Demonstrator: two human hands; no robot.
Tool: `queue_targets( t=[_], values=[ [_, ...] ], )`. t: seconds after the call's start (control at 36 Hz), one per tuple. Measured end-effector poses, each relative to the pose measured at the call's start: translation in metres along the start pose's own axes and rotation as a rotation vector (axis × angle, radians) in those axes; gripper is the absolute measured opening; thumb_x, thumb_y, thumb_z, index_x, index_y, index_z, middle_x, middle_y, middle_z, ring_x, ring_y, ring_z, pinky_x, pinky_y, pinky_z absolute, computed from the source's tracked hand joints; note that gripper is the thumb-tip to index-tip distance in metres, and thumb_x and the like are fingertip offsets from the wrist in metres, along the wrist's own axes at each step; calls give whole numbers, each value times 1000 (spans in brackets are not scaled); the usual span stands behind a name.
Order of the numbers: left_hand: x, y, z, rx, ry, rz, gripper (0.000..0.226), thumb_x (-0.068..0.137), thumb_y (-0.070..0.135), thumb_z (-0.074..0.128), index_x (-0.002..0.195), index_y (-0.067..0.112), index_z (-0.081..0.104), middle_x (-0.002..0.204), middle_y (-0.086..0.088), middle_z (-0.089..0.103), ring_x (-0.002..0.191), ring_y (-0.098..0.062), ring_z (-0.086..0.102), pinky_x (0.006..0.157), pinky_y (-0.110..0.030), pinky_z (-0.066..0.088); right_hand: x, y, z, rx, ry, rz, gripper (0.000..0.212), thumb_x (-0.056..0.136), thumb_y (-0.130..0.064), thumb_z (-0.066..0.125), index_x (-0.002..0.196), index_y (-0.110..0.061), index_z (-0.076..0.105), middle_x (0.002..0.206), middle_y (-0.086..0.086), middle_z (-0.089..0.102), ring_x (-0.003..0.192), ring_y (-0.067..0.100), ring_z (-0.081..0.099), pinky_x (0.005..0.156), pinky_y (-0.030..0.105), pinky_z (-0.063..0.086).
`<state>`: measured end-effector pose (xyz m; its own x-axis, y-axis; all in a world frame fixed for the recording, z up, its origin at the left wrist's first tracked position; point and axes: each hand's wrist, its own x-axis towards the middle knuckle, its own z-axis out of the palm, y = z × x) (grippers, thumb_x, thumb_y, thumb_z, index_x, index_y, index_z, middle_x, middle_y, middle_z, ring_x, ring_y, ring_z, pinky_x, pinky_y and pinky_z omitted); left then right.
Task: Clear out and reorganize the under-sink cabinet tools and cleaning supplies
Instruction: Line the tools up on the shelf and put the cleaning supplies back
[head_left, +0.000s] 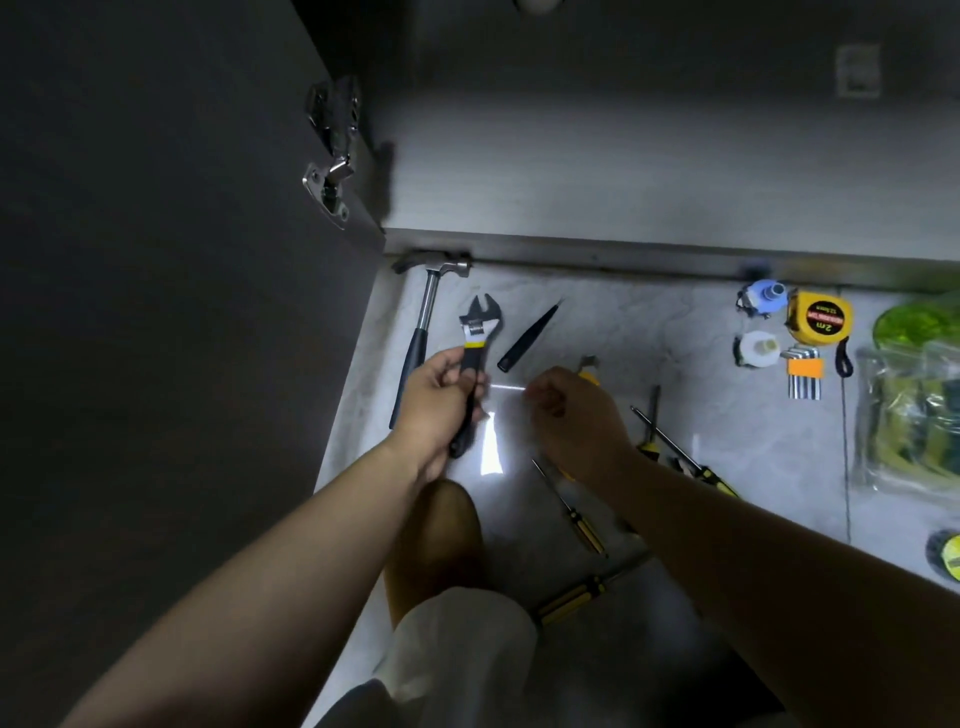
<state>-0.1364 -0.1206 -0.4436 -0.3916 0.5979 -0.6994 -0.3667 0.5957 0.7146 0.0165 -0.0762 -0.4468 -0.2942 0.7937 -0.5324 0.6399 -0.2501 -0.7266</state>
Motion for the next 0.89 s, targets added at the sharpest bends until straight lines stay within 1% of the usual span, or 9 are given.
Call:
queue_targets(
  t=[0.08,0.14,0.25,0.33,0.44,0.56,0.64,0.72,0.89],
  values=[
    [21,-4,-4,92,99,82,33,104,-1,46,131,9,61,88,-4,66,68,-9,58,65,-22,51,-3,10,-11,-282,7,-56,20,88,-11,58,102,-25,58,105,-3,49,70,5,51,54,17,38],
    [33,-5,-7,242,119,168,32,100,0,54,128,12,66,96,-1,72,79,-9,62,83,-26,52,-6,15,-17,-404,-14,-58,27,87,-15,60,111,-26,54,111,0,37,70,11,48,57,22,41],
    [43,-3,-6,441,82,237,32,98,4,58,127,15,66,106,1,72,94,-9,64,94,-23,46,-11,17,-23,-494,8,-105,39,83,-15,62,120,-24,53,120,5,34,83,21,49,69,28,44],
    [45,-1,-4,610,86,285,36,93,0,56,120,22,65,100,0,70,88,-9,62,82,-17,45,-12,18,-25,-514,20,-133,43,82,-14,63,123,-24,52,122,5,32,88,20,45,71,30,46],
    [41,4,-3,867,134,399,28,80,-6,53,99,14,60,86,-7,53,73,-24,56,61,-17,41,-14,22,-24,-558,16,-145,49,83,-16,65,128,-27,50,122,4,30,93,21,47,72,30,47],
    [33,3,1,949,138,454,39,84,-7,48,117,10,57,105,-8,43,89,-24,51,83,-19,43,-14,29,-23,-601,-18,-159,56,84,-20,64,137,-29,46,123,6,30,94,23,48,72,29,45],
    [30,5,3,1006,152,487,42,85,-8,50,125,6,56,109,-13,46,95,-28,52,84,-17,39,-14,35,-22,-585,-39,-151,55,85,-21,63,137,-27,46,123,6,30,94,26,50,71,29,43],
    [28,7,7,1084,185,476,45,89,-4,51,133,3,51,119,-18,49,102,-34,52,94,-33,45,-14,39,-21,-579,-41,-169,54,86,-24,63,137,-27,45,121,6,31,88,18,41,70,29,41],
    [23,2,8,1207,241,415,51,88,-3,46,139,7,46,126,-13,46,114,-32,45,80,-35,45,-14,40,-21,-556,-54,-156,53,86,-23,62,137,-25,46,119,7,33,91,22,46,71,31,41]
  ],
)
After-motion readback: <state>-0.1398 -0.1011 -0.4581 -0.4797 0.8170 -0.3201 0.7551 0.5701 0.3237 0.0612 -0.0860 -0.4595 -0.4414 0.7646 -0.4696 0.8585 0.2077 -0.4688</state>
